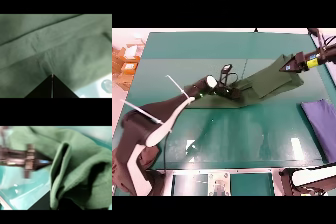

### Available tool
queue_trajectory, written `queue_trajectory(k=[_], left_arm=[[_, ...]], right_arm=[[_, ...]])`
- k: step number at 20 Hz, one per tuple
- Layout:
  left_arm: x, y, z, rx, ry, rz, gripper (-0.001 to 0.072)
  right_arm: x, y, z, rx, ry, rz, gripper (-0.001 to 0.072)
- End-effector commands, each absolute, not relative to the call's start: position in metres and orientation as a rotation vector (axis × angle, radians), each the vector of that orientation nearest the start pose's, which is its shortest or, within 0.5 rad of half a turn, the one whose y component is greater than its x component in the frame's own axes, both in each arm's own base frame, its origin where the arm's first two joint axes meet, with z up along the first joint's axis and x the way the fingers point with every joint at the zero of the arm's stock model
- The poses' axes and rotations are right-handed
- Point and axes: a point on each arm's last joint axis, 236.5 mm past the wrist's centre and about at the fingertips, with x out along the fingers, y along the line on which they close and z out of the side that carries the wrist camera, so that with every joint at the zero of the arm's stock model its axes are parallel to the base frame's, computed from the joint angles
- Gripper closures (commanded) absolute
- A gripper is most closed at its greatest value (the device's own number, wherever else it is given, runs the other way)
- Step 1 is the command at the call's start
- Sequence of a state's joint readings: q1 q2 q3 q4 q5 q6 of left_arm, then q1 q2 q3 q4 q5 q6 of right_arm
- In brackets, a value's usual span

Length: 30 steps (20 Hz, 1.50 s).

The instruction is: Fold the shirts.

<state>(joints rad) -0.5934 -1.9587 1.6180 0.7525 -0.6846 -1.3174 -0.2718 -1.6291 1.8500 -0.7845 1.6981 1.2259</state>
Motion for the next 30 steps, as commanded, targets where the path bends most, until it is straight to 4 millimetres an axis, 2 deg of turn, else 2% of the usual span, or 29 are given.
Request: queue_trajectory(k=[1, 3, 6, 8, 9, 10, 11, 12, 14, 15, 17, 18, 20, 23, 24, 25, 26, 27, 28, 29, 30], left_arm=[[0.443, -0.455, -0.076, -0.410, 1.101, -0.796, 0.0682], [0.446, -0.460, -0.075, -0.438, 1.101, -0.801, 0.0682], [0.436, -0.460, -0.073, -0.427, 1.148, -0.837, 0.0682], [0.428, -0.449, -0.058, -0.410, 1.209, -0.895, 0.0682], [0.427, -0.435, -0.048, -0.375, 1.240, -0.923, 0.0682], [0.429, -0.414, -0.041, -0.316, 1.269, -0.929, 0.0683], [0.434, -0.380, -0.036, -0.245, 1.318, -0.884, 0.0683], [0.440, -0.344, -0.033, -0.160, 1.357, -0.816, 0.0683], [0.448, -0.255, -0.021, 0.028, 1.438, -0.632, 0.0683], [0.449, -0.211, -0.009, 0.126, 1.459, -0.531, 0.0683], [0.455, -0.131, 0.020, 0.288, 1.448, -0.308, 0.0683], [0.460, -0.101, 0.036, 0.339, 1.420, -0.219, 0.0683], [0.465, -0.059, 0.065, 0.351, 1.365, -0.111, 0.0682], [0.464, -0.022, 0.074, 0.308, 1.369, -0.055, 0.0682], [0.463, -0.015, 0.073, 0.291, 1.380, -0.045, 0.0682], [0.463, -0.011, 0.073, 0.274, 1.380, -0.045, 0.0682], [0.463, -0.008, 0.073, 0.264, 1.382, -0.049, 0.0682], [0.463, -0.005, 0.072, 0.255, 1.383, -0.048, 0.0682], [0.463, -0.003, 0.072, 0.256, 1.386, -0.054, 0.0682], [0.463, -0.003, 0.072, 0.263, 1.387, -0.057, 0.0682], [0.462, -0.004, 0.072, 0.260, 1.388, -0.062, 0.0682]], right_arm=[[0.417, 0.075, 0.184, 0.328, 1.151, 0.756, 0.0689], [0.414, 0.091, 0.192, 0.334, 1.136, 0.807, 0.0689], [0.414, 0.107, 0.191, 0.315, 1.139, 0.832, 0.0689], [0.417, 0.112, 0.189, 0.318, 1.132, 0.833, 0.0688], [0.420, 0.115, 0.186, 0.325, 1.130, 0.832, 0.0688], [0.423, 0.119, 0.183, 0.342, 1.133, 0.824, 0.0689], [0.426, 0.123, 0.180, 0.354, 1.137, 0.823, 0.0688], [0.426, 0.130, 0.178, 0.352, 1.140, 0.834, 0.0689], [0.429, 0.156, 0.175, 0.353, 1.142, 0.855, 0.0688], [0.430, 0.174, 0.173, 0.347, 1.139, 0.875, 0.0688], [0.433, 0.221, 0.163, 0.327, 1.126, 0.926, 0.0688], [0.434, 0.248, 0.155, 0.319, 1.123, 0.953, 0.0688], [0.432, 0.311, 0.129, 0.320, 1.136, 0.997, 0.0688], [0.434, 0.410, 0.066, 0.335, 1.111, 1.012, 0.0684], [0.432, 0.439, 0.045, 0.348, 1.099, 1.008, 0.0517], [0.431, 0.467, 0.023, 0.365, 1.079, 0.994, 0.0156], [0.428, 0.481, 0.010, 0.390, 1.086, 0.984, 0.0129], [0.424, 0.482, 0.007, 0.402, 1.113, 0.975, 0.0164], [0.427, 0.469, 0.013, 0.382, 1.128, 0.984, 0.0223], [0.433, 0.446, 0.024, 0.362, 1.151, 0.984, 0.0290], [0.443, 0.415, 0.038, 0.355, 1.174, 0.965, 0.0293]])
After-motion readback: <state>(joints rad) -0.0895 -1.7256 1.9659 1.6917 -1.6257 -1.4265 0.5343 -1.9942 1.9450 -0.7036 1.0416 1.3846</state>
